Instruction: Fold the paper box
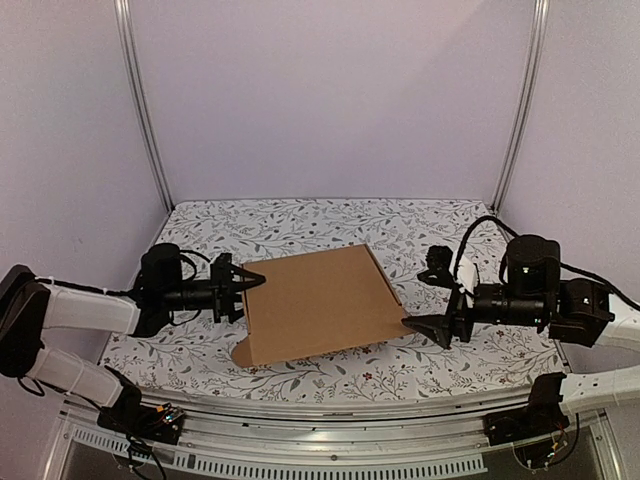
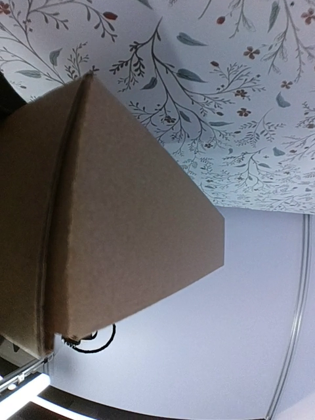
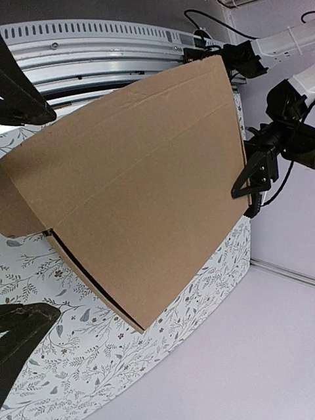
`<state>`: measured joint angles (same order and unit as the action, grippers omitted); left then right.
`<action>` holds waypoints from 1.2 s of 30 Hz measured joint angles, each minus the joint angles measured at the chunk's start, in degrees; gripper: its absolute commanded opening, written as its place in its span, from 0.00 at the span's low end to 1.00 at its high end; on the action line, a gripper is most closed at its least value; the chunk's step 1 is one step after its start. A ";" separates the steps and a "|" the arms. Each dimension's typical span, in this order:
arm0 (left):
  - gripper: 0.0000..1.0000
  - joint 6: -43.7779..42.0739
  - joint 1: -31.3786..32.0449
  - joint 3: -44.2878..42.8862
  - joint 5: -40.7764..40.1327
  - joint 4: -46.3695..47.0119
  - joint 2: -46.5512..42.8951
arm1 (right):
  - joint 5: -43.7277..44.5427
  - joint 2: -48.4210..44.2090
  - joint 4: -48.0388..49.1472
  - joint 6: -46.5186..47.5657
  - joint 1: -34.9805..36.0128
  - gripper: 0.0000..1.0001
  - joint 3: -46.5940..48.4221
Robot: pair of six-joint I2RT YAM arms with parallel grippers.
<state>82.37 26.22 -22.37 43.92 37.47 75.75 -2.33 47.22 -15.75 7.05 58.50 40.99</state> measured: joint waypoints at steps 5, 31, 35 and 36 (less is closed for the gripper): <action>0.26 1.84 -1.07 1.79 4.48 0.11 -3.28 | -0.46 -0.61 -1.92 11.89 0.61 0.99 1.14; 0.29 -3.26 -2.99 3.82 22.71 -7.30 -14.40 | 25.57 0.76 3.56 64.06 26.73 0.99 -2.78; 0.29 -2.32 -2.99 5.20 23.74 -5.46 -15.43 | 27.21 2.62 7.63 68.39 28.44 0.99 -3.34; 0.29 -1.99 -2.99 5.40 23.98 -5.07 -15.80 | 27.41 3.19 8.72 69.24 28.94 0.99 -3.34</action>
<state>80.38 23.22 -16.97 67.90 32.40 59.94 25.08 50.41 -7.03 76.29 87.44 37.65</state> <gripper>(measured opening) 0.592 0.988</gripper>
